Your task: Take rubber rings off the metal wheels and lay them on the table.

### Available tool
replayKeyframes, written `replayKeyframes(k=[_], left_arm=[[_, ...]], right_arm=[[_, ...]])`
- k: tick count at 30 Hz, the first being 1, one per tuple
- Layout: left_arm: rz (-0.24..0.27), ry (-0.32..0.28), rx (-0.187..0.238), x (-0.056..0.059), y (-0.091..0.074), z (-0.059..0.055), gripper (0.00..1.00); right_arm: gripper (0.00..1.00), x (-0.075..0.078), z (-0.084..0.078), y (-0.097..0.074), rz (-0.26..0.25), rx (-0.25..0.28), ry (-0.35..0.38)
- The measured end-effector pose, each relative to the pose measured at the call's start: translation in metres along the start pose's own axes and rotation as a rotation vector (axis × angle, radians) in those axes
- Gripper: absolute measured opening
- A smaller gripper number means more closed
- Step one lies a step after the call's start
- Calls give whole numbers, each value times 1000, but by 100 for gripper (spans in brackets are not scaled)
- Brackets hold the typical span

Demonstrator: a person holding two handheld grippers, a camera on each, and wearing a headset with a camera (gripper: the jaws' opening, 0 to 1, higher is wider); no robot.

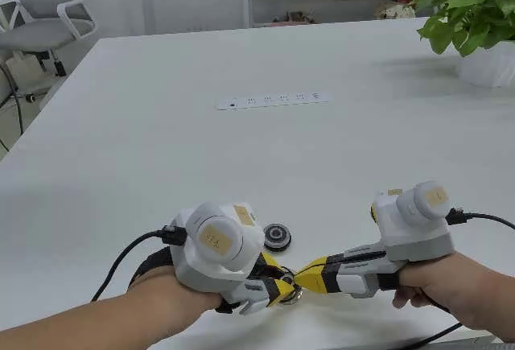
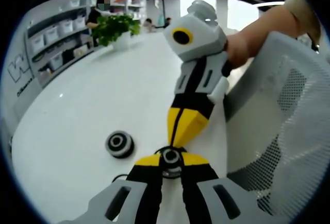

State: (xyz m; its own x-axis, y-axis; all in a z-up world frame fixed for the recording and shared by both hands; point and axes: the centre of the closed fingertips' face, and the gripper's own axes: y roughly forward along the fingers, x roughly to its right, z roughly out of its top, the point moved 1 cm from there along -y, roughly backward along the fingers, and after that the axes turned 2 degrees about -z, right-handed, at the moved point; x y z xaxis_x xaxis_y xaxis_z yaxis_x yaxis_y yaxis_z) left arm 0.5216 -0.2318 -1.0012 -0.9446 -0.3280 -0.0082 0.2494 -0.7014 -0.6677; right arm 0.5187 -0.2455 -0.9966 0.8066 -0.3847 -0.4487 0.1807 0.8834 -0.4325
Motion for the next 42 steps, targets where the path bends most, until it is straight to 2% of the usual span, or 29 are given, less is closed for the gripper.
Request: replayKeyframes(k=[8, 12, 20, 26, 32, 42], left_arm=[[-14, 7, -16, 1, -4, -1, 14], [-21, 1, -9, 1, -10, 1, 13], [-30, -13, 26, 2, -24, 8, 21], [-25, -21, 58, -1, -39, 13, 27], [-2, -8, 62, -8, -53, 12, 34], [31, -28, 82, -19, -72, 9, 46]], right_arm=[[0, 1, 1, -1, -1, 5, 9], [0, 0, 3, -2, 2, 9, 13], [0, -3, 9, -3, 11, 13, 9], [0, -5, 13, -3, 16, 8, -2], [0, -7, 22, -3, 21, 6, -16], [0, -8, 43, 5, 29, 10, -42]])
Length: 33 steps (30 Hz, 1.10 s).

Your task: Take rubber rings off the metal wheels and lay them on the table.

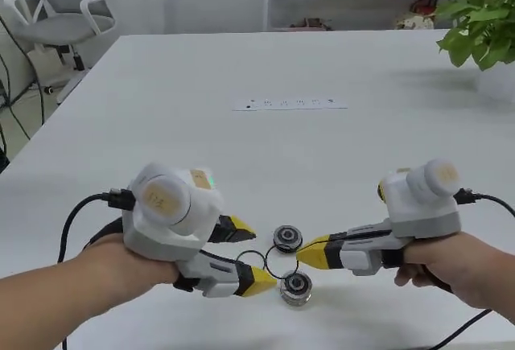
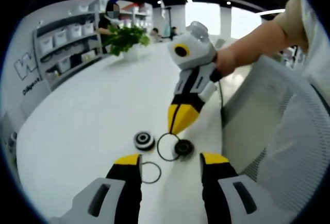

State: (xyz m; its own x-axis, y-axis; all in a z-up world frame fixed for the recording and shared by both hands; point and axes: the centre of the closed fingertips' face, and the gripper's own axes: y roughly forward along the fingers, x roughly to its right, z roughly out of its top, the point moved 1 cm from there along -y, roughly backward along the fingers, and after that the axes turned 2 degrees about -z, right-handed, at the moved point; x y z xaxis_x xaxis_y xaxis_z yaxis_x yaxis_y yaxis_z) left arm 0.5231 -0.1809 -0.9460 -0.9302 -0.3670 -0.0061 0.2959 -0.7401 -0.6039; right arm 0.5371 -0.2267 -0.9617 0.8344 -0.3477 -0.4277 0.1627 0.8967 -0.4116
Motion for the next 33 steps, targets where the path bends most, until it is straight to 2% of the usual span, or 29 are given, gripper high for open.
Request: replayKeyframes(k=[4, 14, 21, 33], left_arm=[[14, -14, 7, -5, -7, -1, 50], [44, -40, 7, -14, -20, -12, 59], [62, -60, 13, -19, -27, -17, 63], [79, -80, 13, -25, -33, -23, 68]], right_arm=[[0, -1, 7, 7, 7, -3, -11], [0, 0, 13, 22, 9, -27, -22], [0, 1, 12, 34, 16, -50, -24], [0, 11, 6, 48, -14, -87, 10]])
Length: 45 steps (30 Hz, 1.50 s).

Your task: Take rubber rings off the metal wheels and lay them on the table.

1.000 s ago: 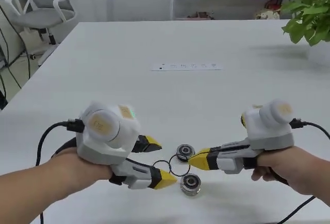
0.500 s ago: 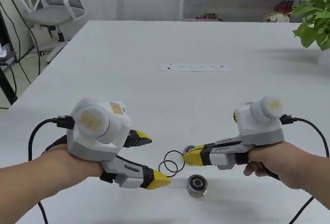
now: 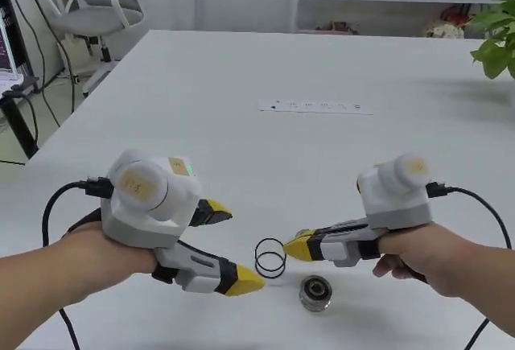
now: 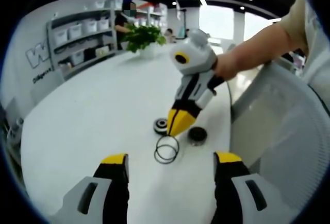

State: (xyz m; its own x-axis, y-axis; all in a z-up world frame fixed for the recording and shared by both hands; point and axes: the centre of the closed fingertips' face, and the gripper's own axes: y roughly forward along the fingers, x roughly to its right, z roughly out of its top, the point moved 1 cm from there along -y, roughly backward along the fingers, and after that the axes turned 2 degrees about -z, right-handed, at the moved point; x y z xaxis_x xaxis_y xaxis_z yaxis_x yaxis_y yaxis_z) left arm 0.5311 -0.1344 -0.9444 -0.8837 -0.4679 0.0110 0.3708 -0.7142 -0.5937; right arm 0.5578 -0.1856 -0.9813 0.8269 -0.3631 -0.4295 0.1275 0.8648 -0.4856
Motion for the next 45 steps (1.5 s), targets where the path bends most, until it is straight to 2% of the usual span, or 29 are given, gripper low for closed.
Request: replayKeyframes(k=[14, 28, 37, 45], left_arm=[[-3, -16, -7, 0, 2, -5, 71], [-12, -29, -16, 1, 5, -8, 71], [-14, -35, -19, 1, 6, -10, 71], [-17, -38, -19, 0, 6, -7, 70]], right_arm=[[0, 11, -13, 11, -42, -55, 30], [0, 22, -20, 15, -92, -70, 44], [2, 20, -20, 15, -97, -69, 32], [7, 13, -7, 7, -77, -30, 29]])
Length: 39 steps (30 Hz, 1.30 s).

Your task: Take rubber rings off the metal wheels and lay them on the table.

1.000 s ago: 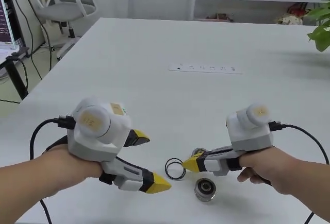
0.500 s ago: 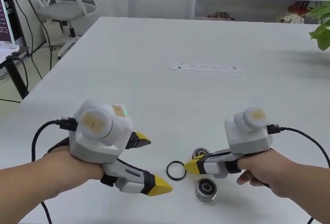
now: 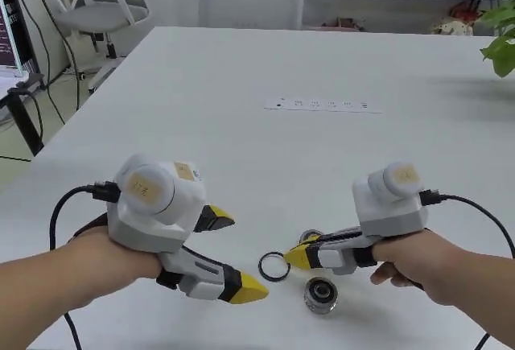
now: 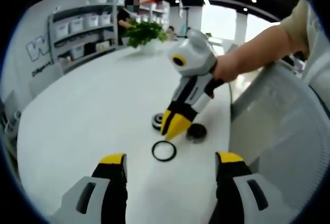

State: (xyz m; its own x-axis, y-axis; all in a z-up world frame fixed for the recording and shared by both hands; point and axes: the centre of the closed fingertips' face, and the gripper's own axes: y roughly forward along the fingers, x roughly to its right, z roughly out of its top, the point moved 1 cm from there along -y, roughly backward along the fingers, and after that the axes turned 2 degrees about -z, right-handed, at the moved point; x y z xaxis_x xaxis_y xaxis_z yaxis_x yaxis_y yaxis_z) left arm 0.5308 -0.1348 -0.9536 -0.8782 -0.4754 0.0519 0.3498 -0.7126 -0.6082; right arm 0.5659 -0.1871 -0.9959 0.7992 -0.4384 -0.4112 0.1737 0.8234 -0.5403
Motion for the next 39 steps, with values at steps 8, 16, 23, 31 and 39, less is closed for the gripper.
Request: replayKeyframes(k=[8, 16, 23, 31, 39], left_arm=[[-5, 1, 2, -1, 1, 6, 70], [-7, 6, 4, -6, 2, 12, 69], [-9, 24, 5, -9, 6, 19, 68], [-5, 22, 8, -17, 11, 24, 65], [-9, 12, 5, -22, 20, 27, 62]], right_arm=[[10, -2, 16, -13, 5, 50, -10], [12, 0, 25, -26, 0, 92, -14], [16, 9, 34, -41, -27, 129, -31], [19, 23, 36, -58, -63, 149, -44], [21, 33, 30, -65, -86, 141, -70]])
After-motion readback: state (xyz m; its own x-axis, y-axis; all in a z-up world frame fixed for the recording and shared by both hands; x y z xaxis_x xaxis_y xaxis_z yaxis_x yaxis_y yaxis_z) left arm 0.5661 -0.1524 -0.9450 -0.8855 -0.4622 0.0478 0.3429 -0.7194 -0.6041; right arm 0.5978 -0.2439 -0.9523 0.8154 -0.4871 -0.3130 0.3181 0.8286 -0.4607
